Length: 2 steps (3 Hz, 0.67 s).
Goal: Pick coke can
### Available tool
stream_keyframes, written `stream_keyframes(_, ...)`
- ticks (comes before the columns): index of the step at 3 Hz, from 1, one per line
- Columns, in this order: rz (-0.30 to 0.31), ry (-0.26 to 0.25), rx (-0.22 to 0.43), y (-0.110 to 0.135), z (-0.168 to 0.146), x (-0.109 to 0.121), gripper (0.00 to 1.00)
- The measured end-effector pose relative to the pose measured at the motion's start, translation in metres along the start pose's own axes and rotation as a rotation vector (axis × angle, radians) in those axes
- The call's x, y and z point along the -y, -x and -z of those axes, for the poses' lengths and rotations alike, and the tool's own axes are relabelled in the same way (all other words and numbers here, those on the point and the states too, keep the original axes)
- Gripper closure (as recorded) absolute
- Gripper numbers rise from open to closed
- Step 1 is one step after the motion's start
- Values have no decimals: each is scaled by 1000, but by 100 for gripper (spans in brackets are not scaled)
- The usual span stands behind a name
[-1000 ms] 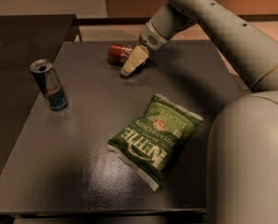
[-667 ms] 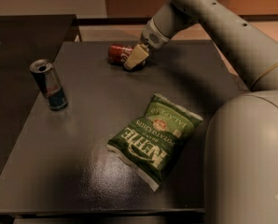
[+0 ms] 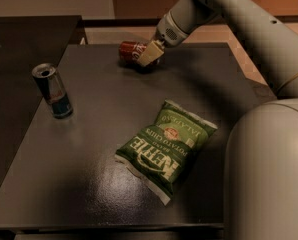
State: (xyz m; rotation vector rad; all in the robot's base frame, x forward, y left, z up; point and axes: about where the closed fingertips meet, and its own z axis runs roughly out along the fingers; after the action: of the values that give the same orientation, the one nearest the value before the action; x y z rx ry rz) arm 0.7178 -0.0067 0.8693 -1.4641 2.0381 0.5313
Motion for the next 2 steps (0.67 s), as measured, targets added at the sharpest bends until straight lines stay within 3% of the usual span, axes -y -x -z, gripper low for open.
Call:
stream_keyframes(1, 28, 2, 4, 8, 32, -10, 100)
stream_keyframes(2, 77, 3, 3, 21, 66, -23, 100)
